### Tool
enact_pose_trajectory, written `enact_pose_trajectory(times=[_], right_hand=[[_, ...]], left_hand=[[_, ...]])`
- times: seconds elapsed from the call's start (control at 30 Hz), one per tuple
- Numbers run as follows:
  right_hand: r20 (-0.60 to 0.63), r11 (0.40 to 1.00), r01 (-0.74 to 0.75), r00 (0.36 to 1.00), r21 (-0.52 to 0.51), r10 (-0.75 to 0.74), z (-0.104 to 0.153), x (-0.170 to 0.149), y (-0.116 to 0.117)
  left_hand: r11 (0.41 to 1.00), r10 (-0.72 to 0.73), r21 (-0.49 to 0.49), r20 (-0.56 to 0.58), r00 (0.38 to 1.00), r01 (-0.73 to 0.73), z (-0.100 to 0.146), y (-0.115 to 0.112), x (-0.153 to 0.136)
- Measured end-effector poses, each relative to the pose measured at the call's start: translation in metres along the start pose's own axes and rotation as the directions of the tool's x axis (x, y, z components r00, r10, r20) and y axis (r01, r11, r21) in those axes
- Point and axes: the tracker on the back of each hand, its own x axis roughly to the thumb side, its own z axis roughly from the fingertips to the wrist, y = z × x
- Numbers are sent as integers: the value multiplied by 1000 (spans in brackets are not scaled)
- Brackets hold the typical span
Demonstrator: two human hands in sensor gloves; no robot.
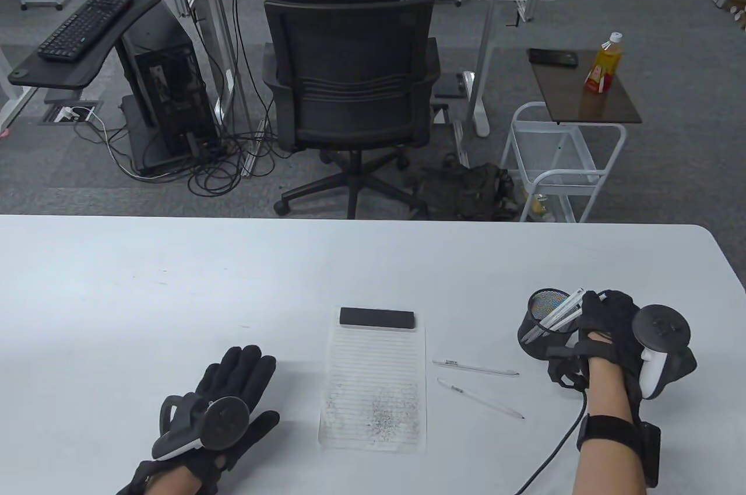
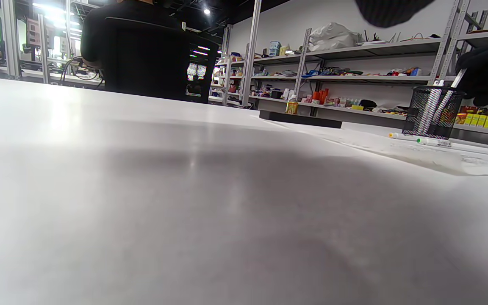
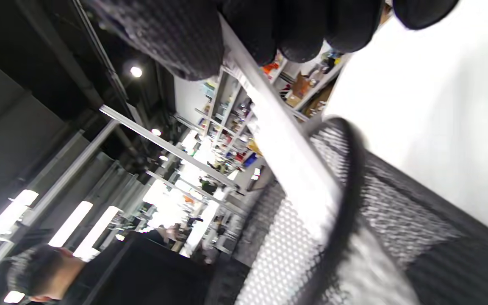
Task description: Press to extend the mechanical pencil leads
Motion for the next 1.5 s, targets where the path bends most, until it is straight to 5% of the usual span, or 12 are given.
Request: enact_pose_trajectory(times=[0.2,0.4,0.63,0.8,0.87,1.0,1.1,1.5], right_hand=[[184,959,281,945,-36,-270,23,41,-26],[239,832,534,797,153,-555,64,72,-7],[60,634,719,647,283,-760,109,66,57],[-197,387,703,596,597,-778,142,39,127],[-276,281,704,566,652,-777,148,33,141],[-363,174,727,517,664,-776,156,30,151],[-376,127,707,509,696,-774,160,28,154],[-389,107,776,425,622,-817,174,11,175]], left_hand=[[1000,-18,10,14,1000,17,1,2,6],[1000,-12,19,22,1000,11,1,3,8],[1000,-10,23,31,999,9,2,2,10],[1000,2,18,29,1000,-3,2,2,9],[1000,5,19,28,1000,-5,2,2,9],[1000,10,22,31,999,-11,2,2,9],[1000,13,13,32,999,-13,1,0,9],[1000,7,25,37,999,-8,1,0,10]])
